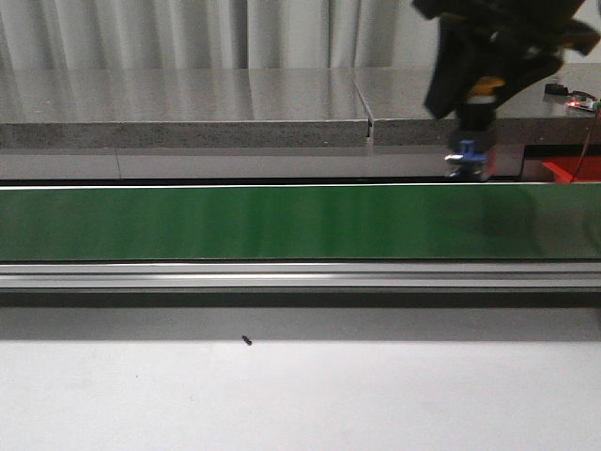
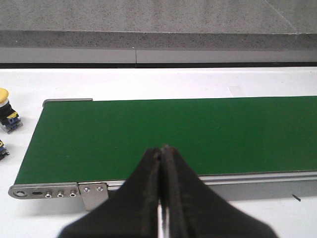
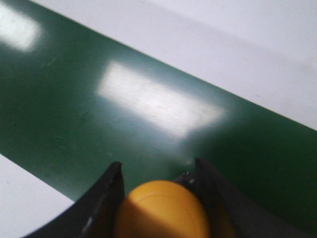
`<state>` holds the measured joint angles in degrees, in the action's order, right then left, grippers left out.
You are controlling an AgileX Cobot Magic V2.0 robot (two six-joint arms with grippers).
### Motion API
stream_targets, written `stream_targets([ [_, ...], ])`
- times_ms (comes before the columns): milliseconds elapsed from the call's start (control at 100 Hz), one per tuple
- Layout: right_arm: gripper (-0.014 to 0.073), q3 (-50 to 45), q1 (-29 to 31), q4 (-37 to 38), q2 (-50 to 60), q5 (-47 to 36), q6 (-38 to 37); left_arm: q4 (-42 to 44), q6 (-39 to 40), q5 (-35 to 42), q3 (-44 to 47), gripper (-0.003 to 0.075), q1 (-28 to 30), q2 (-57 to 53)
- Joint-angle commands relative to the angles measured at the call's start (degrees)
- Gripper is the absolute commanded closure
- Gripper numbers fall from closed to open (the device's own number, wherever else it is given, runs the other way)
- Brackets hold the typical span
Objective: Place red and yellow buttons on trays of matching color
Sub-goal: 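Lower the right gripper onto the second yellow button on the belt and grasp it, then carry the yellow button with the right gripper into the yellow tray and release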
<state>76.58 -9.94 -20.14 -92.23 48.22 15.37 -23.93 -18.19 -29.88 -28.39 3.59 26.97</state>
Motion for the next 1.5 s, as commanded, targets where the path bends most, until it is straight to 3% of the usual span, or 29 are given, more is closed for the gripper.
stream_targets([
  [0, 0.0379, 1.98, 5.56, 0.42, 5.48, 0.24, -0.61, -1.38, 0.28, 3.61, -1.65, 0.0741, -0.36, 0.20],
  [440, 0.0379, 0.70, 38.83, 0.17, 8.55, -2.30, -0.72, -1.38, 0.28, 3.61, -1.65, 0.0741, -0.36, 0.20],
  [650, 0.0378, -3.69, 49.27, -3.96, 7.52, -7.63, -0.72, -1.38, 0.28, 3.61, -1.65, 0.0741, -0.36, 0.20],
  [960, 0.0378, -11.89, 50.23, -5.11, 1.09, -16.62, -0.32, -1.38, 0.28, 3.61, -1.65, 0.0741, -0.36, 0.20],
  [1490, 0.0378, -12.28, 49.68, -6.97, -3.76, -23.91, -0.32, -1.38, 0.28, 3.61, -1.65, 0.0741, -0.36, 0.20],
])
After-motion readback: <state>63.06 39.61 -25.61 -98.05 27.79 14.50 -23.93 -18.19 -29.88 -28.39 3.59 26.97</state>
